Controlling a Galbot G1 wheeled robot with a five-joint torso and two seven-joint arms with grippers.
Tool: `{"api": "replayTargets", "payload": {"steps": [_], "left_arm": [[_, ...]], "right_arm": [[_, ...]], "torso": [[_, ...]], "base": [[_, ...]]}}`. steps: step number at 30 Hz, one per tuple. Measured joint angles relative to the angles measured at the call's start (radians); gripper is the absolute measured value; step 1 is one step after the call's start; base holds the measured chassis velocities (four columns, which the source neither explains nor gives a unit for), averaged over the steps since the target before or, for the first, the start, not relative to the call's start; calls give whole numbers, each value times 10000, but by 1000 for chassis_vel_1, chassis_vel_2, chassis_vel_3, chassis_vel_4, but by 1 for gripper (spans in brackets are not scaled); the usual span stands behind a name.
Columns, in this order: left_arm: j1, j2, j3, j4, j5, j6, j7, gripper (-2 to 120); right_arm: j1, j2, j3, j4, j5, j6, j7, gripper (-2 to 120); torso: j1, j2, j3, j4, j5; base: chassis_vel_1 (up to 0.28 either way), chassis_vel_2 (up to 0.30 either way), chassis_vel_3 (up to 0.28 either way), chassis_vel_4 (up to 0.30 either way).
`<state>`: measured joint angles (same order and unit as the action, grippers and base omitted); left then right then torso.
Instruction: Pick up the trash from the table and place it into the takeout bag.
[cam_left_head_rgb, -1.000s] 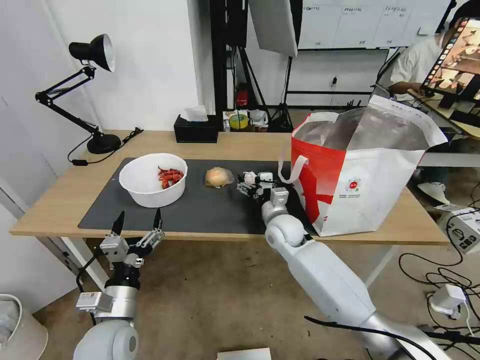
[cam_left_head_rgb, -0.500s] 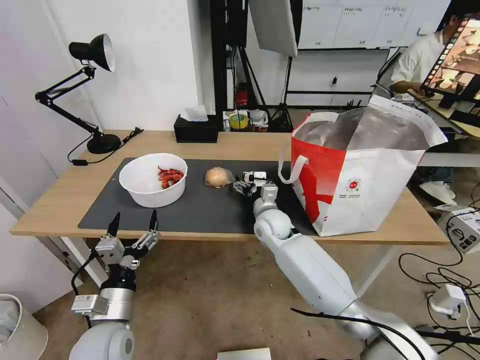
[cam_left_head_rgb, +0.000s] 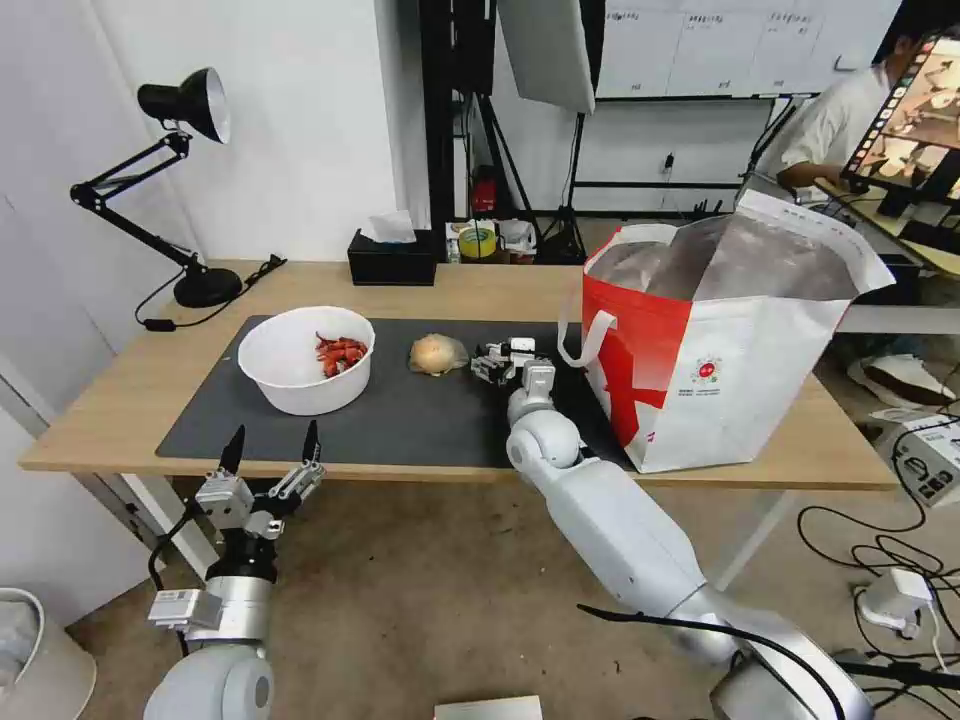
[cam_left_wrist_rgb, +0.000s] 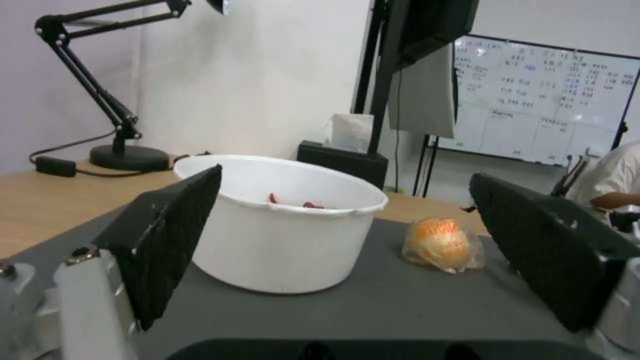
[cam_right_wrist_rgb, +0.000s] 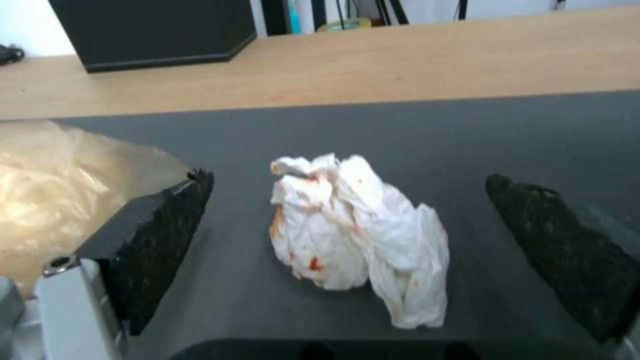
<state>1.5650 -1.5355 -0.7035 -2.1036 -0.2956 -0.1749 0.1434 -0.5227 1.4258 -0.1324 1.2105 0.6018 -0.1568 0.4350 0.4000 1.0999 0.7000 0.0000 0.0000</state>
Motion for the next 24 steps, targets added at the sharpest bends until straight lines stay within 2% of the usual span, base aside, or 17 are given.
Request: {"api": "replayTargets", "payload": {"steps": [6,8,11,14,15,18,19,20,23,24], "left_arm": [[1,-21,0,9,6,-8,1,100],[-6,-30,6,26,8,-11,2,100],[-27,-41,15,55,11,-14,3,100],[-36,-42,15,70,12,-16,2,100],[-52,-42,15,94,13,-20,3,100],[-65,-42,12,116,13,-23,3,100],[-77,-41,11,131,12,-23,3,100],[-77,-41,11,131,12,-23,3,100],[-95,-39,14,169,13,-24,2,100],[-95,-39,14,169,13,-24,2,100]], "right_arm": [[57,66,26,-166,8,-1,-66,99],[97,91,31,-242,10,-1,-82,95],[152,119,34,-343,17,-1,-105,84],[166,136,34,-380,25,-1,-124,79],[180,167,34,-442,32,-8,-148,69],[186,184,34,-486,35,-15,-169,62],[188,199,36,-522,36,-19,-213,53],[188,199,36,-522,36,-19,-213,53],[198,223,68,-578,36,-22,-264,41],[198,223,68,-578,36,-22,-264,41]], "torso": [[0,0,0,0,0],[0,0,0,0,0],[0,0,0,-1,0],[0,0,0,0,0],[0,0,-1,0,0],[0,0,0,0,0],[0,0,0,0,0],[0,0,0,0,0],[0,-1,0,0,0],[0,-1,0,0,0]], "base": [[0,0,0,0],[0,0,0,0],[0,0,0,0],[0,0,0,0],[0,0,0,0],[0,0,0,0],[0,0,0,0],[0,0,0,0],[0,0,0,0],[0,0,0,0]]}}
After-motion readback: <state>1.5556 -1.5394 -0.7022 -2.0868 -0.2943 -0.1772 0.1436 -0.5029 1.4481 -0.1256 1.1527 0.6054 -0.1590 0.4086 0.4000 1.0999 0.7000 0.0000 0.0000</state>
